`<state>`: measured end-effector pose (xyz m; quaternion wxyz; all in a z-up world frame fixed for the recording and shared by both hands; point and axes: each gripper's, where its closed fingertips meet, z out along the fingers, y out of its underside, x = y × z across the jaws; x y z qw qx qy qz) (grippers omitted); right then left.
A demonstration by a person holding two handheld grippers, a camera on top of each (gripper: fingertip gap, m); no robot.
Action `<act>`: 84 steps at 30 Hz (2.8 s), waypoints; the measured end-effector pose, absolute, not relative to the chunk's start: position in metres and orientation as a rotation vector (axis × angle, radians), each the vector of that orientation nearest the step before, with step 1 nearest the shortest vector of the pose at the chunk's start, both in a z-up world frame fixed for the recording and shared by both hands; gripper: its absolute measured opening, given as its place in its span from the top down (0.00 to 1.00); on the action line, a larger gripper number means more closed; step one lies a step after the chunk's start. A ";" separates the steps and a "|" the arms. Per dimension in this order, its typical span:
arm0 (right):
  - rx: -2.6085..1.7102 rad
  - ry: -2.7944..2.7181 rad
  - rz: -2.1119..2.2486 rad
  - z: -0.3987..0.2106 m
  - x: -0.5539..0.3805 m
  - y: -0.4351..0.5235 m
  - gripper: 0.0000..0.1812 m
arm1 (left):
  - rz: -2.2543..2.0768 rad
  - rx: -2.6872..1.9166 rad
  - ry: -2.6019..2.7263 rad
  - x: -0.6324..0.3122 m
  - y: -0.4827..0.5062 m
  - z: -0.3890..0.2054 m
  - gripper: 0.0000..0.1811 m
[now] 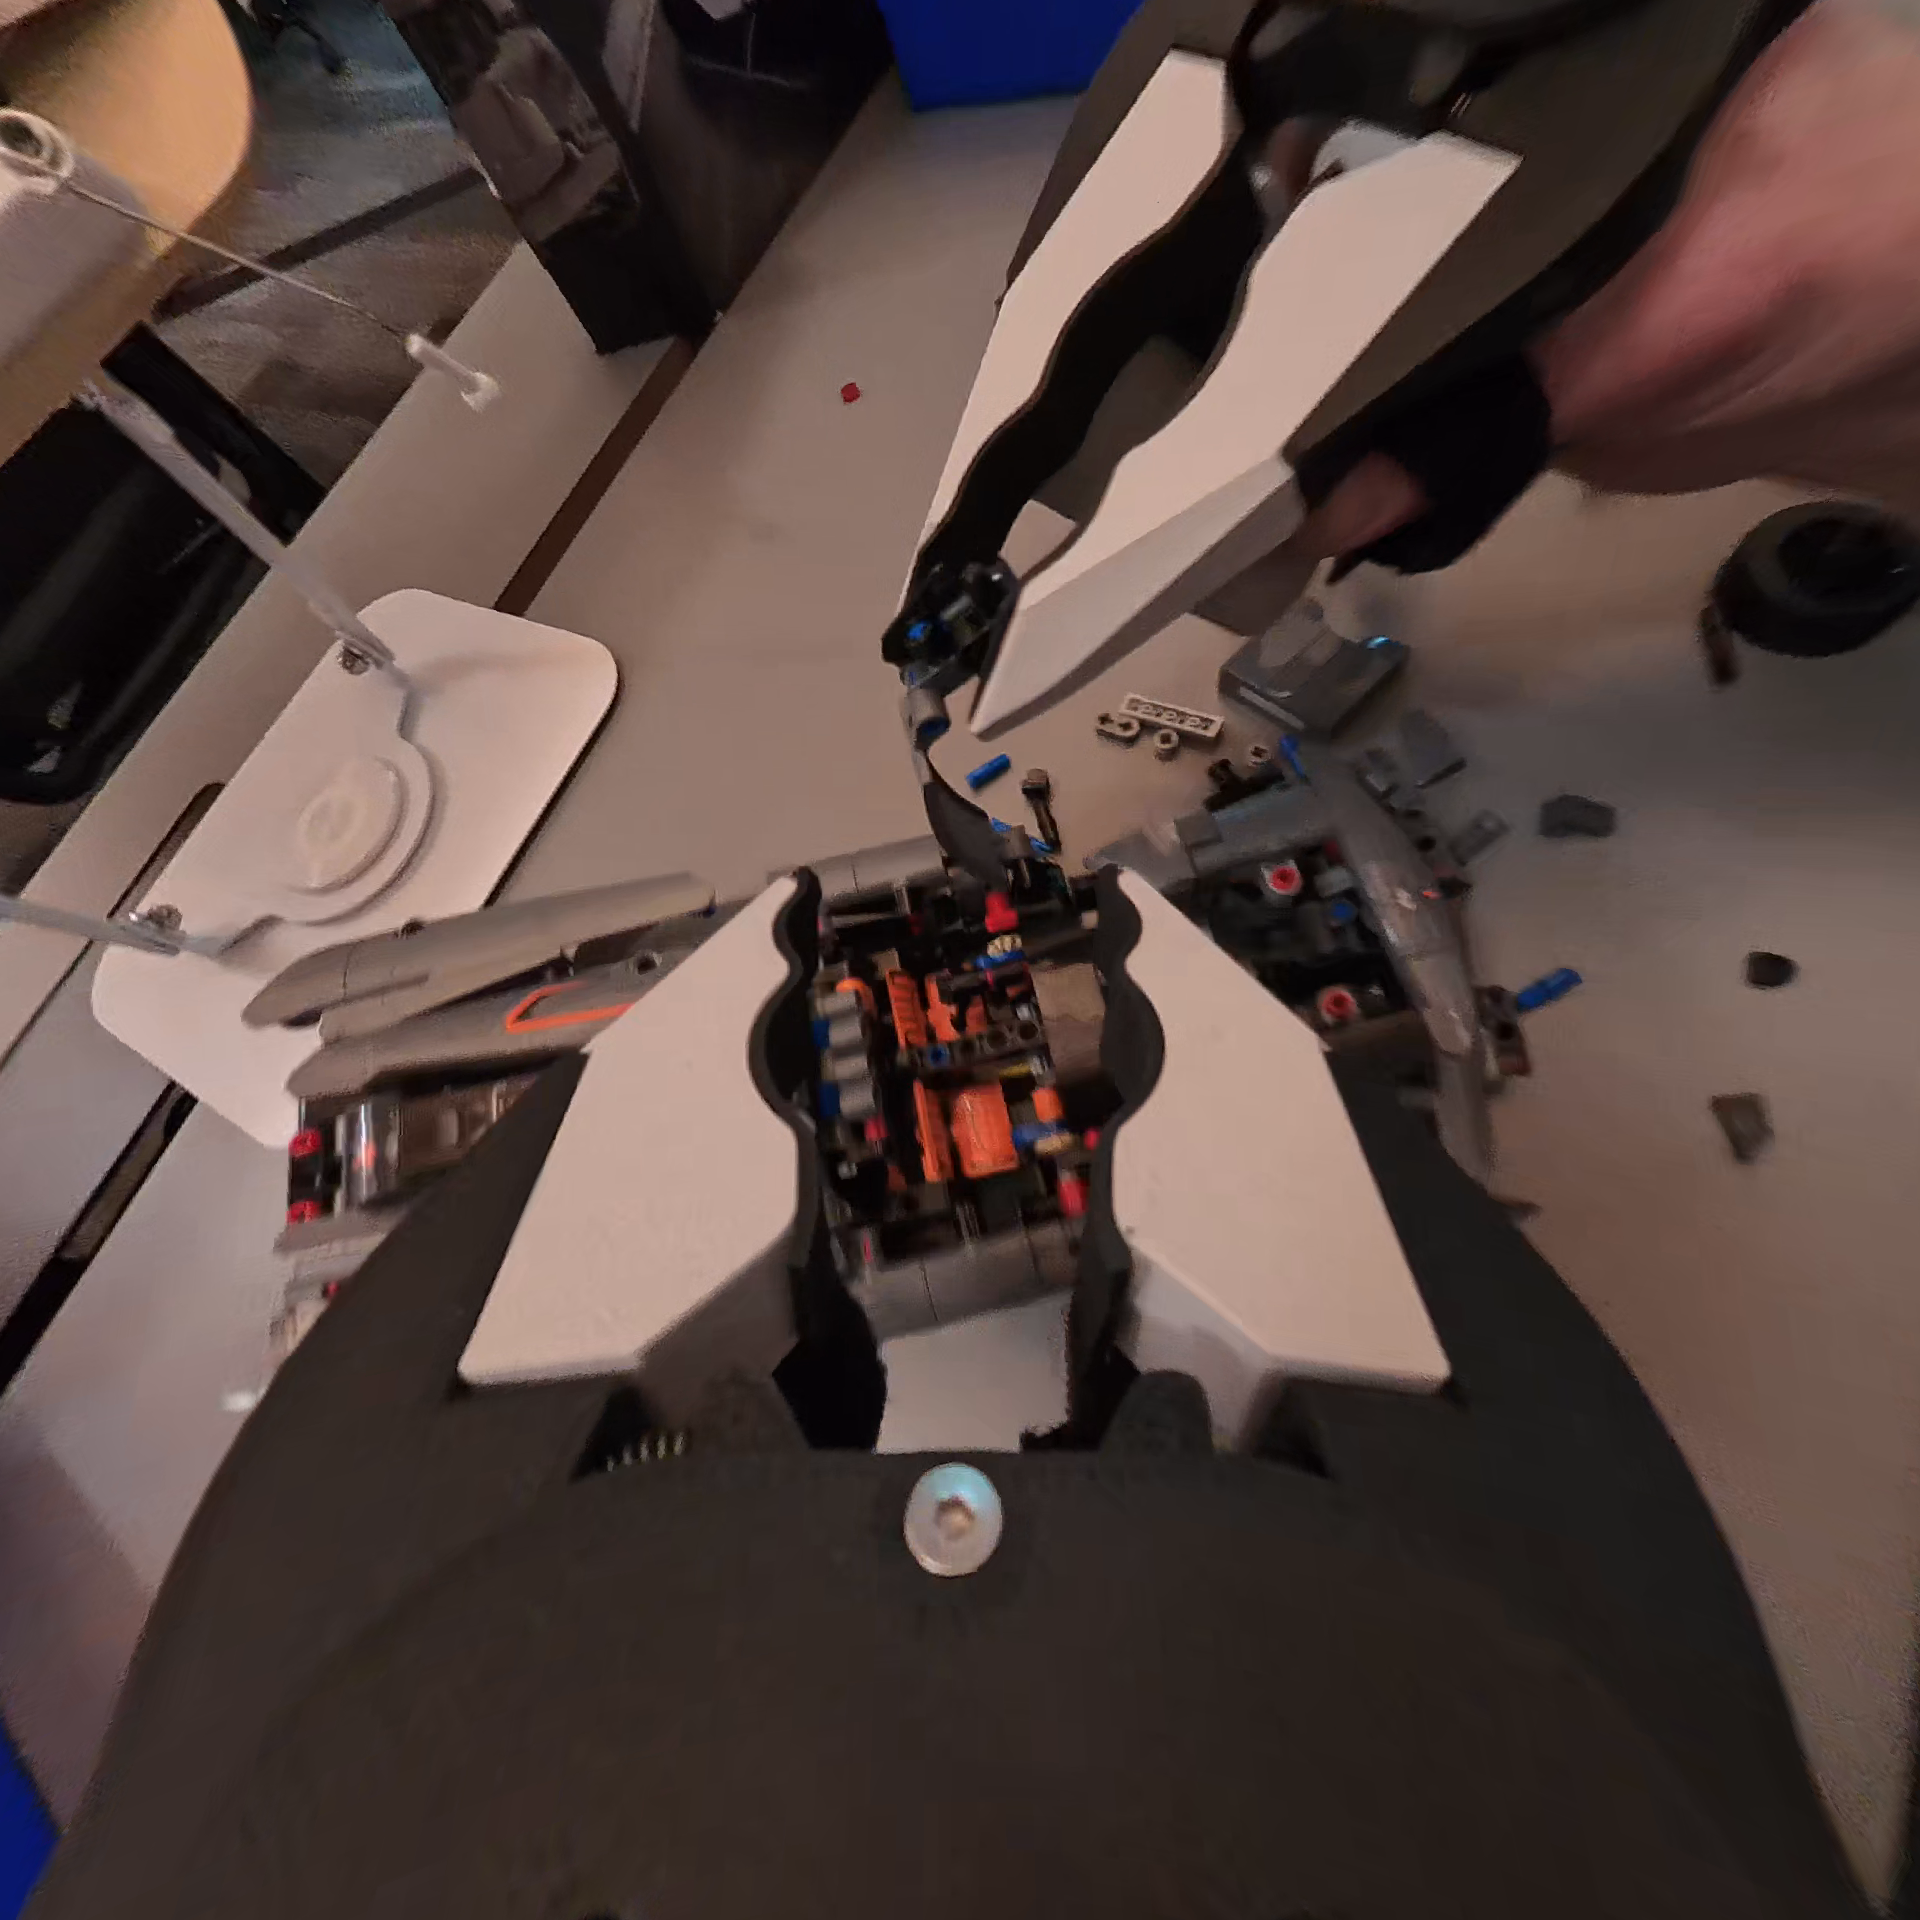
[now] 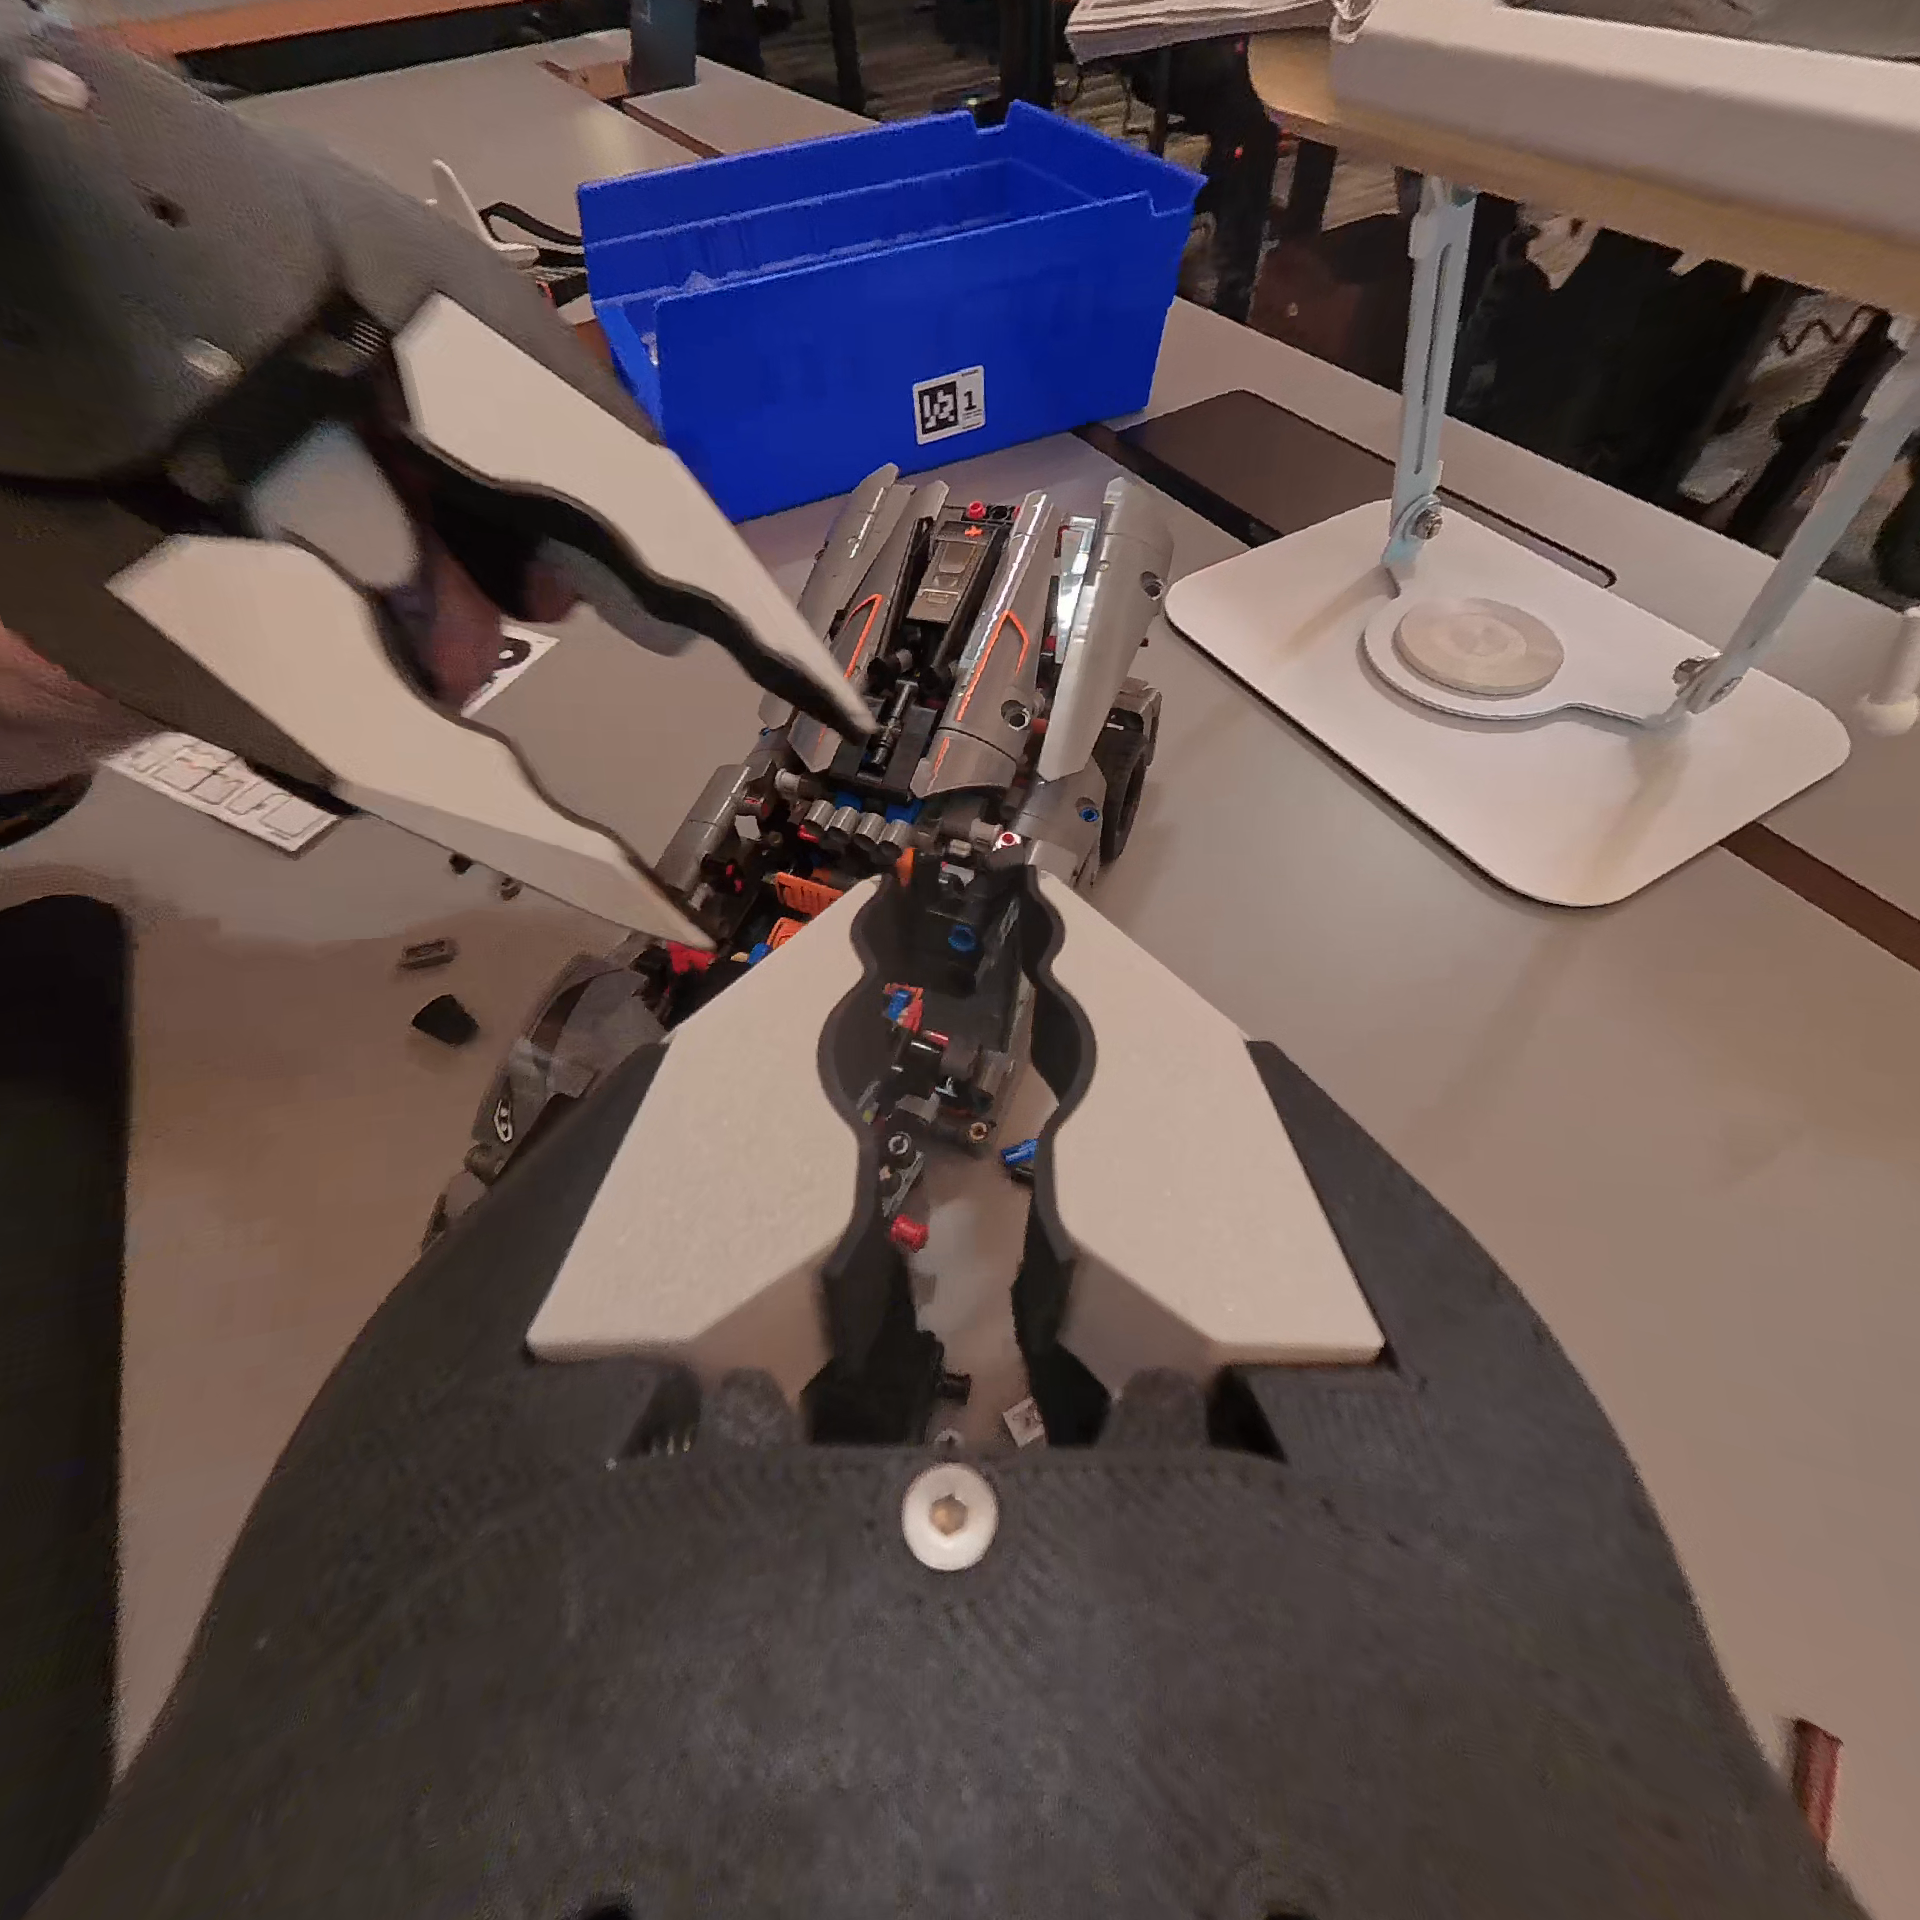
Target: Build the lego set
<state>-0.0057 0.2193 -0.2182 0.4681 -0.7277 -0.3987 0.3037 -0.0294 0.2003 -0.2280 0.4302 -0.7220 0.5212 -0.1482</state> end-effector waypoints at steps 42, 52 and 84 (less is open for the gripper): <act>-2.238 -1.089 0.799 -0.237 0.044 0.164 0.97 | 0.350 -1.405 1.607 0.025 0.205 -0.262 0.99; -2.114 -0.939 0.680 -0.246 0.052 0.167 1.00 | 0.420 -1.345 1.650 0.030 0.204 -0.267 0.94; -1.932 -0.726 0.826 -0.215 0.077 0.167 1.00 | 0.515 -1.285 1.719 0.024 0.212 -0.271 0.95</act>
